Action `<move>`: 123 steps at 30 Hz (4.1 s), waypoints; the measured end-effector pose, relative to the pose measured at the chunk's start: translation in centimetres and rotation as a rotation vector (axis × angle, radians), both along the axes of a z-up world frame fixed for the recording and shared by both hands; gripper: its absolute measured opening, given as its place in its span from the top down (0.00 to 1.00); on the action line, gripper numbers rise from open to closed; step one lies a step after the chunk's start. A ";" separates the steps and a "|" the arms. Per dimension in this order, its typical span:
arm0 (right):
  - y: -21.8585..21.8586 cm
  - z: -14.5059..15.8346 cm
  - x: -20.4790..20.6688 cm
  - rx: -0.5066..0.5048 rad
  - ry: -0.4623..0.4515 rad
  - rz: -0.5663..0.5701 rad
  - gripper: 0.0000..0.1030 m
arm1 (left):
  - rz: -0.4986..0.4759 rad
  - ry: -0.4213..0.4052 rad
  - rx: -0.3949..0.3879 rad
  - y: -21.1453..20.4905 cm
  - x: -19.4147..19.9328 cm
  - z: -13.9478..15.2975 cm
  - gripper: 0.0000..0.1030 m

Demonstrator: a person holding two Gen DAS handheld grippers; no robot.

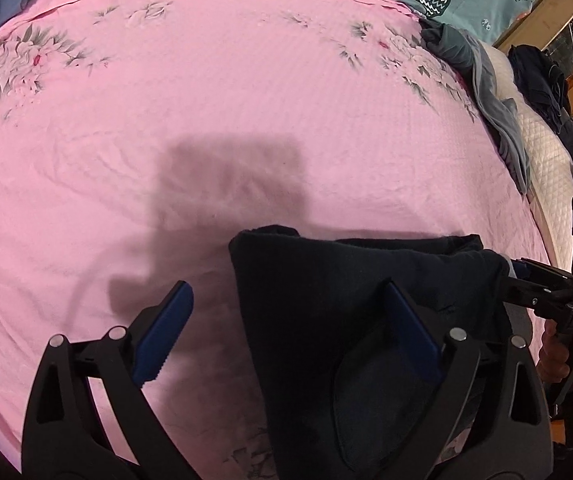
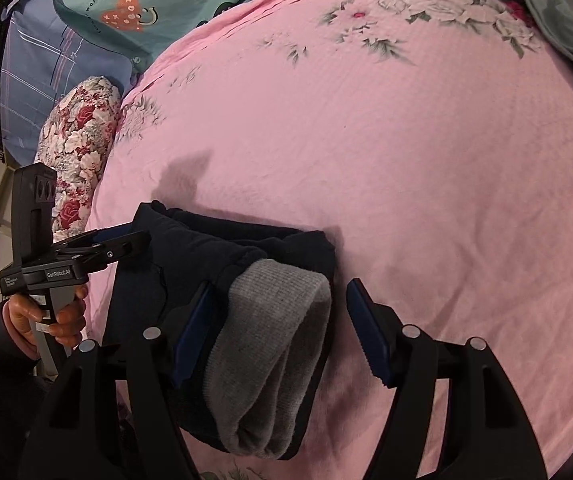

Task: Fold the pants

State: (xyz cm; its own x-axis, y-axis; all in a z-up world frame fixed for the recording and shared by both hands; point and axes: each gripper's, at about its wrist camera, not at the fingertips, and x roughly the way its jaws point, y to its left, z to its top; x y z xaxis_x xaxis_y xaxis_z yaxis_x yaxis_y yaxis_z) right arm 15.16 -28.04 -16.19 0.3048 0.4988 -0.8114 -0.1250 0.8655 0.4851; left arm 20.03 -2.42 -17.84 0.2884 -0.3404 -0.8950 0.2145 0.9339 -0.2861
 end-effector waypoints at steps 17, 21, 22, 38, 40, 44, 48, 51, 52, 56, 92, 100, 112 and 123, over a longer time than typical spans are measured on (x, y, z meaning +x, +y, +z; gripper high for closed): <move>0.0 -1.9 1.8 0.125 0.070 0.079 0.41 | -0.022 0.015 -0.048 -1.3 -0.2 -0.6 0.29; 0.1 -1.6 1.5 0.120 0.061 0.064 0.52 | -0.029 -0.007 -0.037 -1.6 -0.4 -0.4 0.37; 0.2 -1.6 1.5 0.120 0.058 0.061 0.54 | -0.034 -0.018 -0.029 -1.8 -0.6 -0.2 0.40; 2.1 2.7 -0.3 0.055 -0.070 0.069 0.64 | -0.028 -0.111 -0.081 -0.3 -2.9 2.6 0.64; 2.4 3.2 -0.5 0.045 -0.085 0.079 0.64 | -0.011 -0.115 -0.099 0.4 -3.1 3.1 0.64; 3.2 4.4 -0.2 0.049 -0.107 0.099 0.64 | 0.000 -0.152 -0.100 1.5 -2.9 4.4 0.64; 4.0 5.6 1.3 0.057 -0.132 0.119 0.64 | 0.015 -0.206 -0.088 2.3 -0.6 6.1 0.64; 4.7 6.6 4.1 0.062 -0.162 0.121 0.64 | 0.036 -0.236 -0.086 3.1 2.4 7.2 0.64; 4.8 6.9 5.0 0.061 -0.169 0.122 0.64 | 0.040 -0.250 -0.076 3.3 3.6 7.6 0.64; 6.0 7.8 9.9 0.043 -0.213 0.133 0.64 | 0.050 -0.284 -0.037 3.8 7.4 8.1 0.64; 9.3 2.8 19.5 -0.101 -0.169 0.055 0.99 | 0.054 -0.282 0.081 2.0 15.9 3.0 0.70; 7.0 0.8 19.6 -0.022 -0.115 0.022 1.00 | -0.007 -0.322 0.159 2.9 15.3 4.4 0.62; 13.8 5.2 12.7 -0.121 -0.245 0.179 0.92 | -0.038 -0.304 0.078 4.1 6.0 3.8 0.71; 9.5 -1.2 9.8 -0.086 -0.073 0.068 0.91 | -0.029 -0.344 0.218 3.4 4.0 1.5 0.37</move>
State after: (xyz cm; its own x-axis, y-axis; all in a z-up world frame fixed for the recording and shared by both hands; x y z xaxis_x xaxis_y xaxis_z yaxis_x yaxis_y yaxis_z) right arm 24.97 -18.54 -17.43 0.3325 0.4497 -0.8290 -0.2167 0.8919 0.3969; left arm 24.04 1.01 -16.34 0.5762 -0.1660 -0.8003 0.2903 0.9569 0.0106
